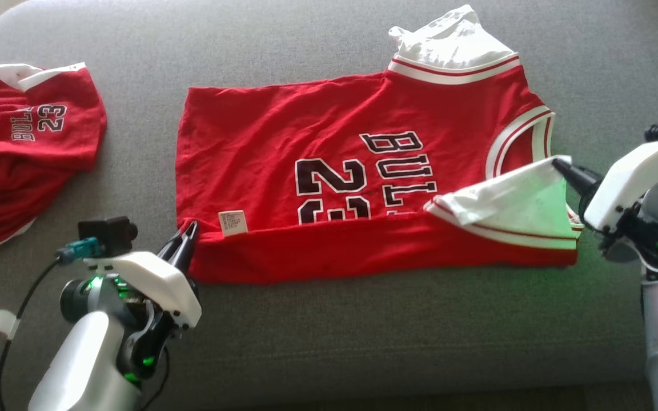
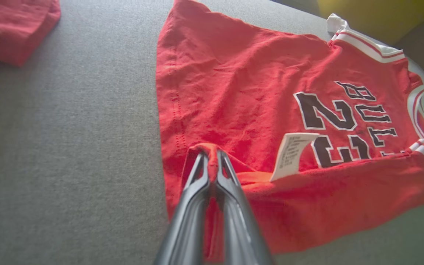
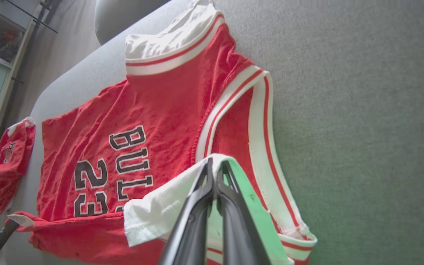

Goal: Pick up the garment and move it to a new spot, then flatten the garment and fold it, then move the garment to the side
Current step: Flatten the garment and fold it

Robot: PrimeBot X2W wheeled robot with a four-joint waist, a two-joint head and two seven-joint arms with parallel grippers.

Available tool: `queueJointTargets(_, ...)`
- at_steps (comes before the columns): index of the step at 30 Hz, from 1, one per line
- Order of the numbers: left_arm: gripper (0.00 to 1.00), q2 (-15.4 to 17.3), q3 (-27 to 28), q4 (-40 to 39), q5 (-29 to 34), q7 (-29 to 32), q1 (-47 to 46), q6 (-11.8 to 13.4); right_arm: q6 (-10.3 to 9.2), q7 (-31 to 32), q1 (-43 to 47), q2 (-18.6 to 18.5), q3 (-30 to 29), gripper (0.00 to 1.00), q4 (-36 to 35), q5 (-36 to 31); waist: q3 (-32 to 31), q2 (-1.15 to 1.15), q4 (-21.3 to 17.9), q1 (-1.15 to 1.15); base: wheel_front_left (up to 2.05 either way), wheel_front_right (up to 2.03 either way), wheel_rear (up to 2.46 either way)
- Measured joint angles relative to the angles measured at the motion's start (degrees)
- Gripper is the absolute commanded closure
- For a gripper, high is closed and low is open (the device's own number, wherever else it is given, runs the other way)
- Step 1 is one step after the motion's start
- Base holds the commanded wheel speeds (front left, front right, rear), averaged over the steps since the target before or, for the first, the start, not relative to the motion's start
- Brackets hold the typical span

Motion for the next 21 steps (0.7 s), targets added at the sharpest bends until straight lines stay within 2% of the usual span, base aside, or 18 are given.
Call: queueJointTargets(21, 1.0, -1.1, -2.2, 10.3, 2.5, -4.8, -9.1, -0.9, 0.0, -5.6, -4.2, -0.9, 2.4, 1.0, 4.9, 1.5, 2.8, 0.0, -0.2, 0.0, 0.0, 0.0, 0.0)
